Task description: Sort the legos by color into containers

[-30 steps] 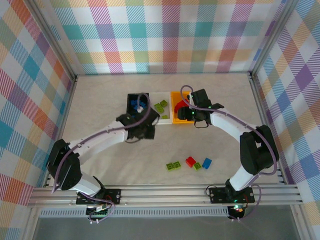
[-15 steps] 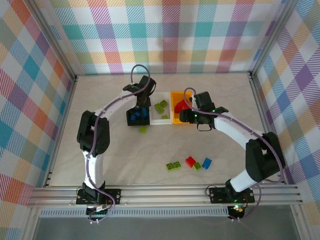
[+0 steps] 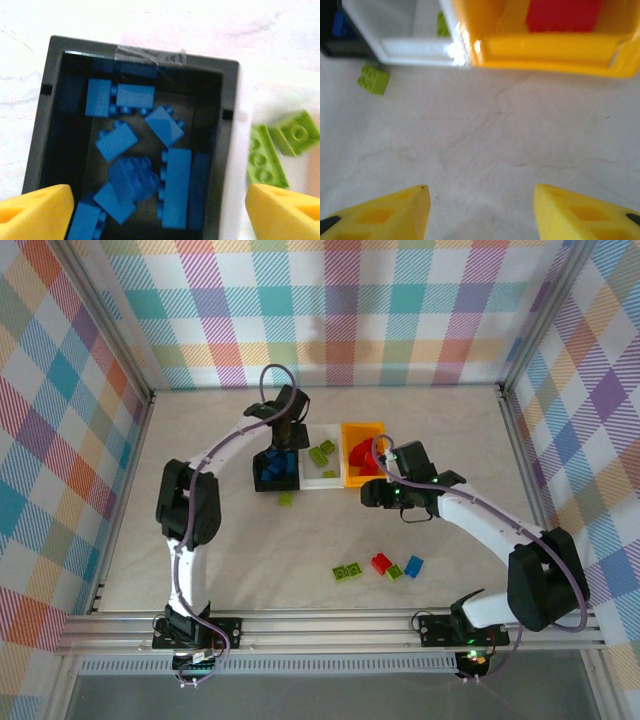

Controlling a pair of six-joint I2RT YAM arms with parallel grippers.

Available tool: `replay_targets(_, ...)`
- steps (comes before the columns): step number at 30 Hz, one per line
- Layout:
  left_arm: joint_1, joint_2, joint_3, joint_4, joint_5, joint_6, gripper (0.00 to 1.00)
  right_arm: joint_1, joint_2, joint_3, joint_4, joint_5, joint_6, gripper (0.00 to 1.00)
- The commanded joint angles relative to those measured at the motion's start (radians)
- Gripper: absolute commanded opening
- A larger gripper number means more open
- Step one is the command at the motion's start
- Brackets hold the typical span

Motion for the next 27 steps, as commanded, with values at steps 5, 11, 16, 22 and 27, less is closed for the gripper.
replay_targets(5,-0.093,-0.361,-0.247,0.098,0.143,-0.042,1.0,0.187,-0.032,-0.045,-0.139,-0.011,-0.045,0.56)
replay_targets(11,-0.146,-0.563,-0.468,0.109,0.145,-0.081,1.0,0.366,-0.01,-0.077,-0.206,0.032,-0.016,0.56)
replay_targets(16,-0.148,-0.67,-0.568,0.093,0.137,-0.104,1.0,0.443,0.003,-0.109,-0.236,0.079,0.003,0.51)
replay_targets(22,-0.147,-0.73,-0.603,0.082,0.113,-0.114,1.0,0.501,0.022,-0.141,-0.252,0.127,0.029,0.54)
replay_targets(27,-0.147,-0.729,-0.602,0.079,0.104,-0.121,1.0,0.515,0.072,-0.132,-0.208,0.16,0.034,0.56)
